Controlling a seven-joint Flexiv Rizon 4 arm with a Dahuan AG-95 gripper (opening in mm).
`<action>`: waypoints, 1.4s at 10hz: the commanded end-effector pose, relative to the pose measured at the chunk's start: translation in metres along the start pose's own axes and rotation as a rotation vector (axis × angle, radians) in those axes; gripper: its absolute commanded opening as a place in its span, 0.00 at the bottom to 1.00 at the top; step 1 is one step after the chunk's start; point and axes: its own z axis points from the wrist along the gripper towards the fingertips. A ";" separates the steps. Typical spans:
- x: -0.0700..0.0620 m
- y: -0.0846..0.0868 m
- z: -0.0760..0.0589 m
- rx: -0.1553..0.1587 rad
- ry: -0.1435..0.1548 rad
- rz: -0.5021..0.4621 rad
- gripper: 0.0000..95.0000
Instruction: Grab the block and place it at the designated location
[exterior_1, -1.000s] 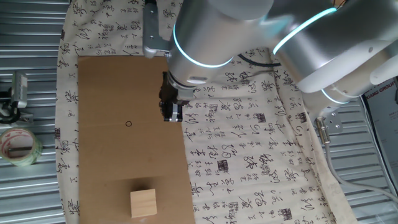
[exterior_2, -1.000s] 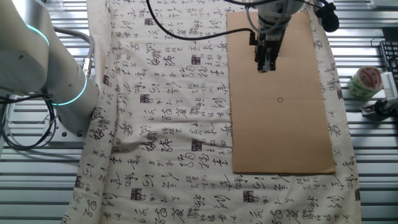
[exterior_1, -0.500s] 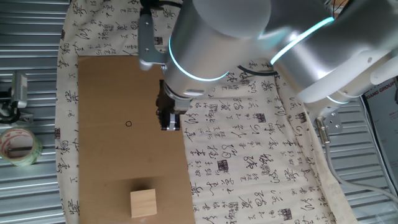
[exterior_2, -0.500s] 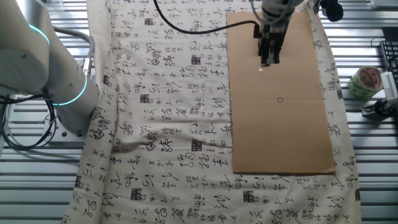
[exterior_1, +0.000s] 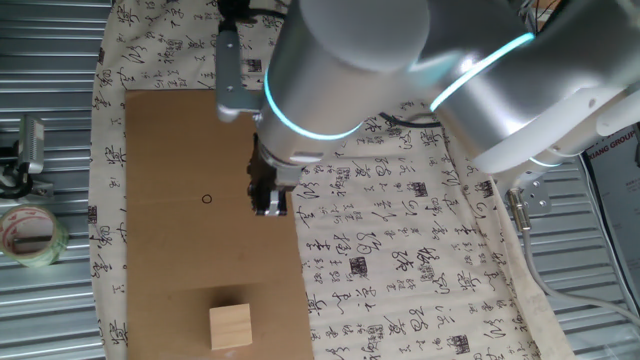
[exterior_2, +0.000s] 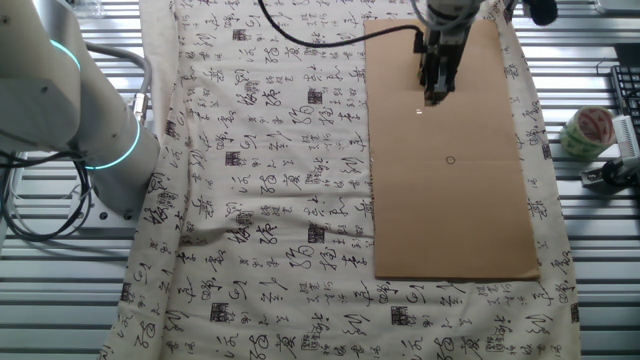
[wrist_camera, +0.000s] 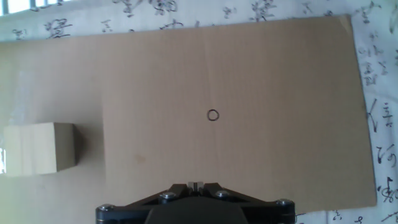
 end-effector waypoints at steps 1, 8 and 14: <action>-0.005 0.005 0.002 0.003 -0.002 0.011 0.20; -0.024 0.035 0.012 0.002 -0.009 0.055 0.20; -0.021 0.033 0.036 -0.029 -0.041 0.021 0.40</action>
